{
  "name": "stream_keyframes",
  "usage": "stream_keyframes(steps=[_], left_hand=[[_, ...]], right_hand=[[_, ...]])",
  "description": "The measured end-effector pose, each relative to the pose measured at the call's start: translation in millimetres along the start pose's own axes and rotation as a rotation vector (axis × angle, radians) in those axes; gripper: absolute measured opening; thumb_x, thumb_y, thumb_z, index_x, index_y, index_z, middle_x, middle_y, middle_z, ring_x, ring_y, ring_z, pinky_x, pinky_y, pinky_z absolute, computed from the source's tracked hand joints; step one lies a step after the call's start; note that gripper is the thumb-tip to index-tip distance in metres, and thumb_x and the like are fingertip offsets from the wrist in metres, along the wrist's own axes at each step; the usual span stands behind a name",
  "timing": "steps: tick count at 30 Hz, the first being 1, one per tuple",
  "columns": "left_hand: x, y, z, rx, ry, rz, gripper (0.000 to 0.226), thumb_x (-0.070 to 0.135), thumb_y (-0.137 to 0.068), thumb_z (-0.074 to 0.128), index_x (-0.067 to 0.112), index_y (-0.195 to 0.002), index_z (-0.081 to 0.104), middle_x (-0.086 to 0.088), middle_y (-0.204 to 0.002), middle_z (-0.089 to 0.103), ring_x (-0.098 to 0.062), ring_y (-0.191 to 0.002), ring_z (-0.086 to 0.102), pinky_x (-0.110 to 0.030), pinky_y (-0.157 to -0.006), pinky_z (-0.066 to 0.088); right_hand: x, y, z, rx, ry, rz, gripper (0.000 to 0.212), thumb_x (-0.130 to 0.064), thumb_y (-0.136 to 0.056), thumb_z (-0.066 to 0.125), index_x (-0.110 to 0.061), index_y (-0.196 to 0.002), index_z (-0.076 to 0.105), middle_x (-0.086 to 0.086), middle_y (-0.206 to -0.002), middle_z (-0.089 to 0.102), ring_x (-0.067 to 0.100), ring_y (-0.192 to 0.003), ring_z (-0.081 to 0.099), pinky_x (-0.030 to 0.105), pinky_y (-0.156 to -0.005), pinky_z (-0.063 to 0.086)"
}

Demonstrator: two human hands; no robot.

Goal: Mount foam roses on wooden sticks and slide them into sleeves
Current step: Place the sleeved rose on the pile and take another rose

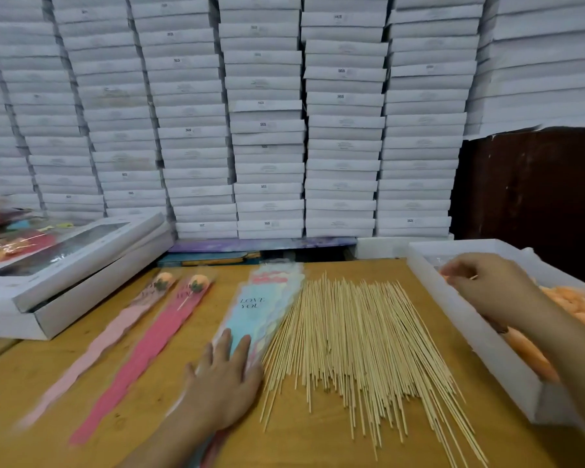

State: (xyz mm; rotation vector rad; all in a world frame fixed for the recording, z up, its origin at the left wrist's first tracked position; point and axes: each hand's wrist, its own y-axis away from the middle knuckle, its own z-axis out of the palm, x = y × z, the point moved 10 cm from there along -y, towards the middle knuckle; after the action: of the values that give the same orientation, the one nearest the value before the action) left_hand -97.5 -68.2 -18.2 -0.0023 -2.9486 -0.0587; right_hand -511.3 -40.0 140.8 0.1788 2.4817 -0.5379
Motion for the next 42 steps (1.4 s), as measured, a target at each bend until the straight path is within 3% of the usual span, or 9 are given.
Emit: stream_keyframes(steps=[2,5,9,12,19,27,31,34,42], left_hand=[[1,1,-2,0.027,0.023,-0.004,0.067,0.068,-0.098,0.013,0.041,-0.159,0.005,0.006,-0.169,-0.01,-0.027,-0.155,-0.002,-0.058,-0.122,0.007],[2,3,-5,0.05,0.046,0.001,0.067,0.067,-0.098,0.012,0.04,-0.159,0.008,0.005,-0.169,-0.008,-0.026,-0.156,-0.002,-0.058,-0.122,0.007],[1,4,-5,0.054,0.047,0.0,0.067,0.067,-0.099,0.011,0.039,-0.159,0.01,0.005,-0.169,-0.008,-0.026,-0.156,-0.003,-0.058,-0.122,0.006],[1,4,-5,0.06,0.056,0.005,0.066,0.066,-0.099,0.012,0.038,-0.159,0.012,0.004,-0.169,-0.007,-0.025,-0.156,-0.002,-0.058,-0.122,0.006],[1,5,-8,0.077,0.107,0.009,0.065,0.066,-0.1,0.013,0.038,-0.158,0.016,0.004,-0.169,-0.003,-0.024,-0.156,-0.001,-0.059,-0.122,0.005],[3,7,-33,0.136,0.169,-0.017,0.058,0.06,-0.101,0.027,0.035,-0.153,0.032,0.001,-0.166,0.013,-0.024,-0.153,0.011,-0.059,-0.122,0.006],[48,9,-60,0.185,0.238,0.204,0.058,0.044,-0.098,0.054,0.03,-0.151,0.037,0.006,-0.158,0.035,-0.013,-0.145,0.032,-0.031,-0.118,0.022],[98,14,-51,0.003,0.374,0.384,0.068,0.042,-0.092,0.068,0.035,-0.151,0.036,0.014,-0.146,0.049,-0.003,-0.132,0.046,-0.013,-0.099,0.036],[140,14,-56,-0.118,0.46,0.527,0.053,0.031,-0.077,0.084,0.029,-0.126,0.063,0.014,-0.105,0.071,-0.003,-0.09,0.067,-0.021,-0.083,0.057]], right_hand=[[33,-9,-7,-0.132,0.262,0.103,0.03,-0.001,-0.086,0.057,-0.029,-0.09,0.068,-0.008,-0.091,0.067,0.014,-0.081,0.064,0.036,-0.074,0.058],[75,-2,10,-0.46,0.577,0.156,0.034,-0.008,-0.082,0.057,-0.033,-0.098,0.072,-0.016,-0.096,0.063,0.007,-0.092,0.059,0.026,-0.085,0.054],[104,15,29,-0.652,0.651,0.201,0.05,-0.025,-0.079,0.055,-0.042,-0.125,0.061,-0.019,-0.111,0.053,0.005,-0.104,0.05,0.021,-0.089,0.045],[112,12,33,-0.641,0.675,0.208,0.051,-0.034,-0.077,0.058,-0.042,-0.127,0.057,-0.013,-0.124,0.055,0.01,-0.111,0.052,0.023,-0.093,0.048],[98,-5,11,-0.381,0.689,0.177,0.004,-0.034,-0.076,0.07,-0.033,-0.08,0.067,-0.009,-0.083,0.066,0.008,-0.077,0.06,0.017,-0.059,0.047],[25,-14,-33,0.0,0.398,0.045,0.054,-0.035,-0.076,0.074,-0.029,-0.128,0.057,-0.001,-0.098,0.067,0.015,-0.082,0.064,0.035,-0.071,0.056],[-42,20,20,-0.159,0.103,-0.086,0.078,-0.043,-0.074,0.078,-0.04,-0.142,0.038,-0.006,-0.075,0.068,0.01,-0.07,0.066,0.029,-0.062,0.053],[-83,45,80,-0.317,0.033,-0.194,0.084,-0.04,-0.08,0.074,-0.044,-0.148,0.025,-0.003,-0.077,0.071,0.014,-0.069,0.07,0.033,-0.063,0.058],[-119,65,150,-0.437,-0.188,-0.301,0.082,-0.043,-0.079,0.069,-0.055,-0.143,0.019,-0.007,-0.078,0.072,0.012,-0.069,0.07,0.04,-0.063,0.061]])
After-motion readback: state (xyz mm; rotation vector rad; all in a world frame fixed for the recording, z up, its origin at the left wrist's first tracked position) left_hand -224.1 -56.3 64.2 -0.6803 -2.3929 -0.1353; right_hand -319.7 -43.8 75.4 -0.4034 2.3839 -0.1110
